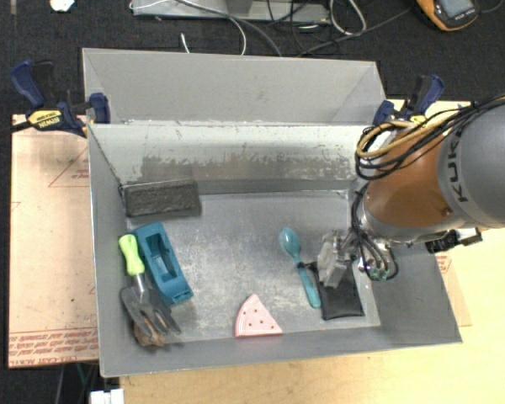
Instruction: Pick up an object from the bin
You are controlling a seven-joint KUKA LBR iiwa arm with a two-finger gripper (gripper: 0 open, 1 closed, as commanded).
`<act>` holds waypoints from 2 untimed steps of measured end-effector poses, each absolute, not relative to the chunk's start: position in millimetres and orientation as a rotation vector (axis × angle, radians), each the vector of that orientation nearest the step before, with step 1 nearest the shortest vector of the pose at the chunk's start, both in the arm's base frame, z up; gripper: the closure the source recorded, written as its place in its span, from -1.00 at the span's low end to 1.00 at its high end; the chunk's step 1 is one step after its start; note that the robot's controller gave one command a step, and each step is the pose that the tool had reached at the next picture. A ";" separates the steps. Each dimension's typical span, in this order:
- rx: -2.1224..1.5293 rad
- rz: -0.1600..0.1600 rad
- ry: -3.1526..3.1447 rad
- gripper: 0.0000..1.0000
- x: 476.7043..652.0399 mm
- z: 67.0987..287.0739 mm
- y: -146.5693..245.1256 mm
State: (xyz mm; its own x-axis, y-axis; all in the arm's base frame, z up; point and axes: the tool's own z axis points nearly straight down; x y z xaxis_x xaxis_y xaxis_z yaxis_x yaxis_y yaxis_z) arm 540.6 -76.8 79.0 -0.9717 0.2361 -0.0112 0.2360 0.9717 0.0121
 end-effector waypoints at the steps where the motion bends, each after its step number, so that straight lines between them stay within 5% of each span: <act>1: 0.665 0.016 3.061 -1.00 523.7 69.8 -76.2; 2: 0.664 0.015 3.057 1.00 524.9 70.9 -76.6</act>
Offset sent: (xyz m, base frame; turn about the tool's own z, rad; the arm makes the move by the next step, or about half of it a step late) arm 0.0000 0.0000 0.0000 0.0000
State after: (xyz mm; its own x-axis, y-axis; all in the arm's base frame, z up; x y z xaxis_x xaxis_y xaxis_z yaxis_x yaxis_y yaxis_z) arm 524.9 -76.6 70.9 -0.9098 0.4150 -0.0109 0.4148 0.9098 0.0123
